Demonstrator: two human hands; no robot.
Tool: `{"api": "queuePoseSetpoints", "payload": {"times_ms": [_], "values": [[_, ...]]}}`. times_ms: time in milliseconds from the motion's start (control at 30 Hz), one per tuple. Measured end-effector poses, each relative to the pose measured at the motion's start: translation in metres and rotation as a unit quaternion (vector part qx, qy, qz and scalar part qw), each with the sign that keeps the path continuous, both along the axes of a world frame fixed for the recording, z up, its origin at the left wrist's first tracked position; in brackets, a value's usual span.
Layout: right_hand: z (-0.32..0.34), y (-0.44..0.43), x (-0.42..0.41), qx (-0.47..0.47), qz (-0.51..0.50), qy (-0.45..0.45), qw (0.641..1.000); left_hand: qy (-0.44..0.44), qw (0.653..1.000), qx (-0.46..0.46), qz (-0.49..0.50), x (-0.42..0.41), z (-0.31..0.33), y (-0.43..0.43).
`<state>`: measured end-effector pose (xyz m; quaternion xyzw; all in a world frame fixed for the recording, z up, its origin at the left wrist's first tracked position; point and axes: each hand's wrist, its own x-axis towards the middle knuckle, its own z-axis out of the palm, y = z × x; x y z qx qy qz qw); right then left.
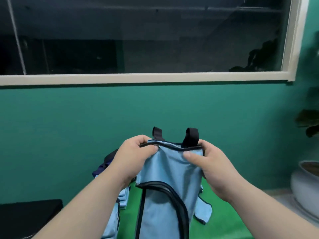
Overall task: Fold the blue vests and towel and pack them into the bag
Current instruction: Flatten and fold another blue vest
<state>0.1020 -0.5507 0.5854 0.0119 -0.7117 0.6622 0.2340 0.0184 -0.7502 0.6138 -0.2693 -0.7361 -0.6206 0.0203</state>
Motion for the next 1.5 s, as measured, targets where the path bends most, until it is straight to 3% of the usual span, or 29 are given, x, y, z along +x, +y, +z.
{"api": "queuePoseSetpoints", "payload": {"times_ms": [267, 633, 867, 1033, 1233, 1400, 1500], "values": [[-0.036, 0.006, -0.051, 0.035, -0.024, -0.037, 0.998, -0.058, 0.995, -0.065, -0.038, -0.052, -0.042, -0.014], [-0.102, 0.047, -0.213, 0.097, -0.064, -0.149, 0.982, -0.059, 0.985, -0.156, 0.044, -0.190, -0.119, 0.025], [-0.152, 0.081, -0.328, 0.180, -0.088, -0.180, 0.963, -0.058, 0.963, -0.230, 0.130, -0.291, -0.171, 0.071], [-0.189, 0.100, -0.376, 0.298, -0.101, -0.225, 0.922, -0.080, 0.948, -0.268, 0.150, -0.331, -0.210, 0.098], [-0.220, 0.120, -0.388, 0.415, -0.096, -0.267, 0.864, -0.028, 0.942, -0.305, 0.140, -0.295, -0.234, 0.108], [-0.213, 0.113, -0.341, 0.389, -0.124, -0.222, 0.885, 0.007, 0.946, -0.314, 0.074, -0.209, -0.244, 0.082], [-0.210, 0.098, -0.279, 0.360, -0.104, -0.192, 0.907, -0.036, 0.943, -0.328, 0.048, -0.155, -0.256, 0.066]]}}
